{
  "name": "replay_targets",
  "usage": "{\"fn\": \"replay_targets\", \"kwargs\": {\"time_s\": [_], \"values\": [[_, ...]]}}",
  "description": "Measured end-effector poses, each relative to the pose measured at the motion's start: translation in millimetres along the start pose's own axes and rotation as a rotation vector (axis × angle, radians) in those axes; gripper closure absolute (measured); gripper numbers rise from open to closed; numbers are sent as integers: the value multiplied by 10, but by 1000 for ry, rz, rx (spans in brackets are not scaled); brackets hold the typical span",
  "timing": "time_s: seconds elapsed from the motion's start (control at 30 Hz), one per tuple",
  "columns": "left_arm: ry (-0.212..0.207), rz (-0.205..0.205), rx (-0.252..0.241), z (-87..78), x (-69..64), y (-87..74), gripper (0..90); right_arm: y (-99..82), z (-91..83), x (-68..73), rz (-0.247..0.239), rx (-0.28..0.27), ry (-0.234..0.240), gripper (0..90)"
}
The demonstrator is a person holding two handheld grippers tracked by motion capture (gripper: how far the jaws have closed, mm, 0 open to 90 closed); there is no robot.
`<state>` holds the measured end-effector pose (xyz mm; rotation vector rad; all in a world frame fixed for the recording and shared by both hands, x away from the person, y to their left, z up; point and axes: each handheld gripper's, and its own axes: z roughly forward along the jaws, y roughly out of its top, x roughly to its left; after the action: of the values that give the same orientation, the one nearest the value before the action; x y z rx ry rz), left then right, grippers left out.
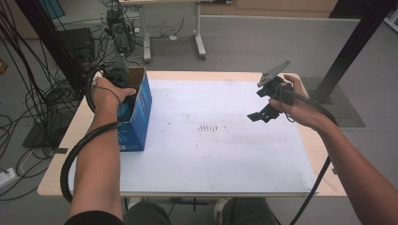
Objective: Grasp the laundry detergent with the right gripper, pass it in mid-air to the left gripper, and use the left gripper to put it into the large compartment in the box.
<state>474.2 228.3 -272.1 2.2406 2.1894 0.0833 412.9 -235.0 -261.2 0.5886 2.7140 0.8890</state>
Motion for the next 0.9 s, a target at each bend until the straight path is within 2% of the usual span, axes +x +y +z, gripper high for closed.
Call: {"fn": "replay_targets", "kwargs": {"time_s": [0.77, 0.9], "values": [[-15, -6, -12, -1, 31, -14, 361, -11, 23, 2, 2, -8, 4, 3], [-20, -3, -14, -9, 25, -16, 336, -7, 30, 3, 2, -10, 5, 3]]}}
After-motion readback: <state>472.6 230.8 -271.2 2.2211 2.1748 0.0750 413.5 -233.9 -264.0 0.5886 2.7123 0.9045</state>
